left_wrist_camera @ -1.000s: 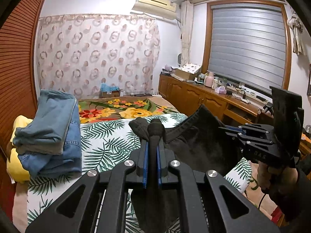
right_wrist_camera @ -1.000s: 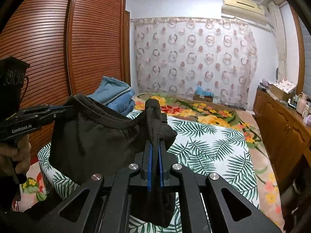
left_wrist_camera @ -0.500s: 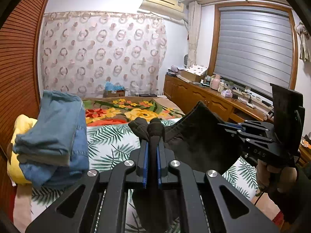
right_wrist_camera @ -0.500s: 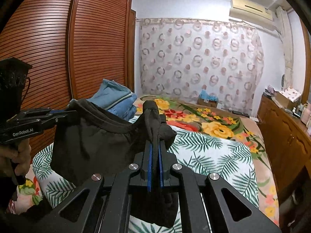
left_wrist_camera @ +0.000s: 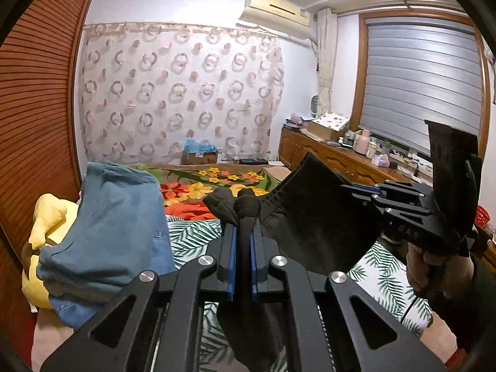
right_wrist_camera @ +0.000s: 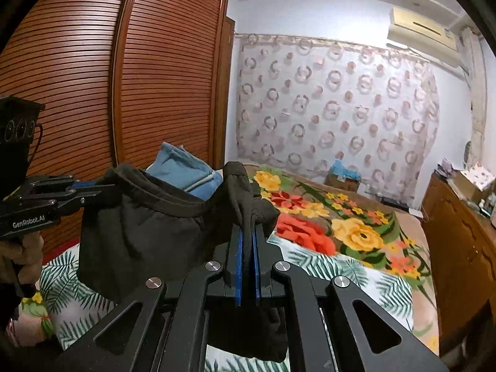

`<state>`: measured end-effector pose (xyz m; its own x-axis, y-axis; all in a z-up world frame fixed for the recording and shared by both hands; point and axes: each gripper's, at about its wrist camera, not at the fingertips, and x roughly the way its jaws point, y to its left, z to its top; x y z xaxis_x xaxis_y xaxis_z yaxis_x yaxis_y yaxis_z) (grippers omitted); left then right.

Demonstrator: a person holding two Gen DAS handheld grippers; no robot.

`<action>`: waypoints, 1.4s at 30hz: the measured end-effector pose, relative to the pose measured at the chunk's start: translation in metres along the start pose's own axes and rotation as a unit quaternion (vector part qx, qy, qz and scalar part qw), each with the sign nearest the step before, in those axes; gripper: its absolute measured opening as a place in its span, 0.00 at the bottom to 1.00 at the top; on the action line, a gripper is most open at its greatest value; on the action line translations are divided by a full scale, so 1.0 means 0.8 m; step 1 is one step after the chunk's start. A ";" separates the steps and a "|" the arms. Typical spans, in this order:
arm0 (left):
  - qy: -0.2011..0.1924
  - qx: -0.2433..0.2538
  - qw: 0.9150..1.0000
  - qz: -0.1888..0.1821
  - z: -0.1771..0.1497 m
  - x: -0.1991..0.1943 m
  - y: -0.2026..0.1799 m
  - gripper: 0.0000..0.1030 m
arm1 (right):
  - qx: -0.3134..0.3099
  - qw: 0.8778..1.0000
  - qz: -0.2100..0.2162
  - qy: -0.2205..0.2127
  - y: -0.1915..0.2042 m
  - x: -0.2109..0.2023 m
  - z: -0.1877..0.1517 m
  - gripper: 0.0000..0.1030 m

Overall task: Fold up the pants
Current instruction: 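Lift the folded black pants with both tools and carry them toward the jeans stack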

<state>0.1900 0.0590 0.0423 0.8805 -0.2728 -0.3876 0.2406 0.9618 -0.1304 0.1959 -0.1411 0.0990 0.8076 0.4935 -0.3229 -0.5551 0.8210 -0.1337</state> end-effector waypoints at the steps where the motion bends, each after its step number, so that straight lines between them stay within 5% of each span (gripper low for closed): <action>1: 0.000 -0.003 1.000 0.002 0.001 0.002 0.005 0.08 | -0.001 1.000 0.002 -0.001 -0.001 0.006 0.003 0.05; 30: -0.040 -0.016 0.993 0.114 0.047 -0.005 0.084 0.08 | -0.083 0.992 0.068 -0.069 -0.015 0.113 0.037 0.05; 42: -0.043 -0.043 0.986 0.153 0.023 -0.010 0.119 0.08 | -0.125 0.986 0.096 -0.060 -0.015 0.166 0.041 0.05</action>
<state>0.2133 0.1533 0.0496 0.9387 0.0372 -0.3427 -0.0749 0.9924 -0.0975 0.3163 -0.0760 0.0888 0.6921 0.6755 -0.2542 -0.7198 0.6200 -0.3123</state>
